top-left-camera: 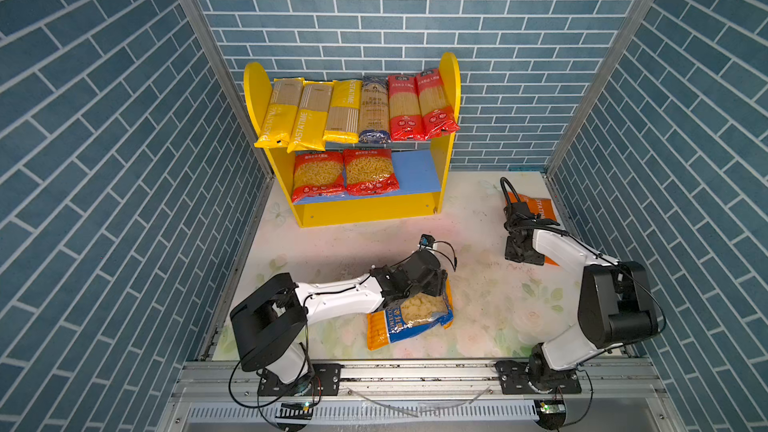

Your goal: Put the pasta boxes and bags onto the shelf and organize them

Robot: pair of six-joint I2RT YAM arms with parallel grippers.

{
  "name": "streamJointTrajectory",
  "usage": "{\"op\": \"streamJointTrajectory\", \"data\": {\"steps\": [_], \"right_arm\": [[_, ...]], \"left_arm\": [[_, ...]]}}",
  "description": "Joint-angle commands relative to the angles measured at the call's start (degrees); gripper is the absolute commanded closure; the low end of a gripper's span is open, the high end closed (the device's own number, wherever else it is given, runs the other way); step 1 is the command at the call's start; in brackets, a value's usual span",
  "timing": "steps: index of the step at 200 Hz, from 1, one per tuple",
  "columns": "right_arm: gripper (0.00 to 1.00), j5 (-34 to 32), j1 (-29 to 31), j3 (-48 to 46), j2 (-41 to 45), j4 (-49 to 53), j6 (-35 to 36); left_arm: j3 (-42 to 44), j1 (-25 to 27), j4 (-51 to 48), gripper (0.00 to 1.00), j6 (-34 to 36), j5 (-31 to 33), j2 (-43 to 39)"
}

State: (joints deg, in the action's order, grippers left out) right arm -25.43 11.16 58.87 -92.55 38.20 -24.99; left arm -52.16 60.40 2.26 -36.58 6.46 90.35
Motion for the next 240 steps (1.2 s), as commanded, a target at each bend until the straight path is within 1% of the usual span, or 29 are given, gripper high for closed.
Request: {"op": "streamJointTrajectory", "data": {"steps": [1,19,69,78,94,114,127,135,142,155,172,219,240], "right_arm": [[0.37,-5.3,1.4,5.3,-3.9,1.8,3.0],[0.37,-7.0,2.6,8.3,-7.9,2.5,4.1],[0.37,-6.5,5.6,11.7,-14.1,4.3,5.4],[0.37,-8.2,5.5,11.9,-15.6,5.0,5.7],[0.40,-13.4,5.3,13.5,-18.8,7.5,6.7],[0.50,-18.2,5.2,14.6,-21.1,7.7,7.9],[0.58,-19.3,5.2,14.5,-21.2,6.9,8.3],[0.65,-19.8,5.4,14.5,-21.0,6.4,8.6],[0.73,-20.2,5.7,14.4,-20.8,6.0,8.9],[0.86,-20.3,6.6,13.9,-19.9,5.0,9.6],[1.00,-20.2,8.4,13.5,-18.4,5.0,9.6],[1.00,-15.4,14.4,11.7,-12.5,9.2,6.3],[1.00,-9.7,18.9,11.1,-8.8,11.3,3.6]], "left_arm": [[-0.1,0.1,1.2,0.33,-0.1,-0.7,-0.5],[0.0,0.2,1.3,0.33,-0.6,-0.9,-0.5],[0.7,0.0,1.7,0.33,-1.7,-0.6,-0.5],[0.7,0.0,1.6,0.33,-1.7,-0.7,-0.6],[0.7,-0.1,1.5,0.33,-1.6,-0.6,-0.8],[1.1,-0.2,1.6,0.33,-1.7,-0.8,-0.9],[1.3,-0.3,1.8,0.33,-1.7,-0.9,-1.0],[1.4,-0.4,1.9,0.33,-1.8,-0.8,-1.0],[1.4,-0.5,1.9,0.33,-2.0,-0.9,-1.0],[1.7,-0.6,2.0,0.33,-2.1,-0.9,-1.2],[2.2,-1.2,1.9,0.33,-2.5,-0.9,-1.8],[5.3,-4.9,1.2,0.33,-3.1,-1.2,-6.2],[6.2,-6.2,0.3,0.32,-2.5,-0.8,-8.2]]}}
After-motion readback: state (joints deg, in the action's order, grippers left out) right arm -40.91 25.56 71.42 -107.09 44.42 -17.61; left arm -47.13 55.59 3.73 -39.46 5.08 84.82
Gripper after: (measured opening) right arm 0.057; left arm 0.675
